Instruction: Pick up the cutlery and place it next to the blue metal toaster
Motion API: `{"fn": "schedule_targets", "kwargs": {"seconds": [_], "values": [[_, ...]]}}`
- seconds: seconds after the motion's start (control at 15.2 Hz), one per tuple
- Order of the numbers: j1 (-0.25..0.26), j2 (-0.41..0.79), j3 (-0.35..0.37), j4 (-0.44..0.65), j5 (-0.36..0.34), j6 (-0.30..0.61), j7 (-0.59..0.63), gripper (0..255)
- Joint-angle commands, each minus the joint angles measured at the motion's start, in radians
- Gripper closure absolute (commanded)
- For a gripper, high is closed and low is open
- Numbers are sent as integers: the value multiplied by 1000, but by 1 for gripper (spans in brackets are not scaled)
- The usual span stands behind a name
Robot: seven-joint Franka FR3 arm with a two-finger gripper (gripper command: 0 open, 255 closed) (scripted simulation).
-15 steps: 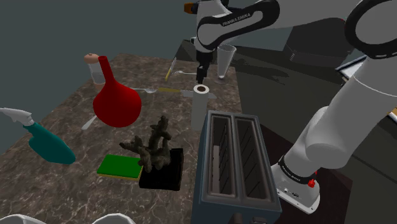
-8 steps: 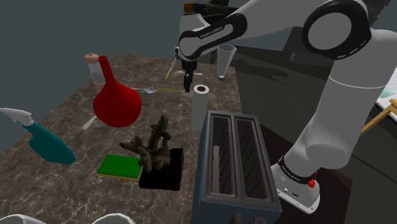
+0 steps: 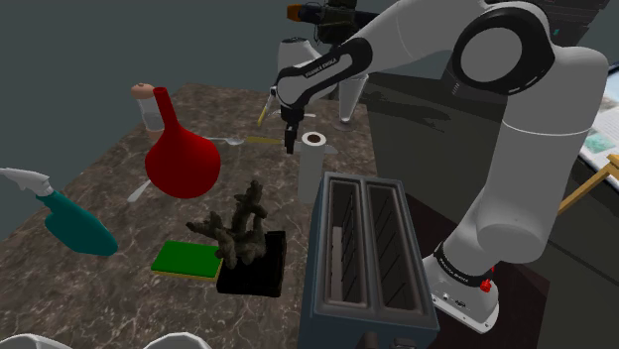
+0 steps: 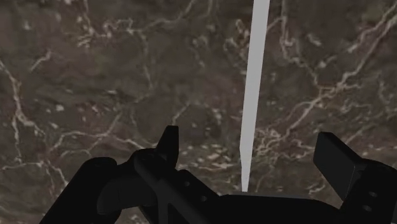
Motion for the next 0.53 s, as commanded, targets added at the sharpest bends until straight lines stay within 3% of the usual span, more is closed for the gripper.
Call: {"fn": "schedule_targets", "kwargs": {"seconds": [0.0,0.4,0.46], "values": [[0,2,0,-4,0,7,0,0],[0,2,0,-4,0,7,0,0],[0,2,0,-4,0,7,0,255]]}}
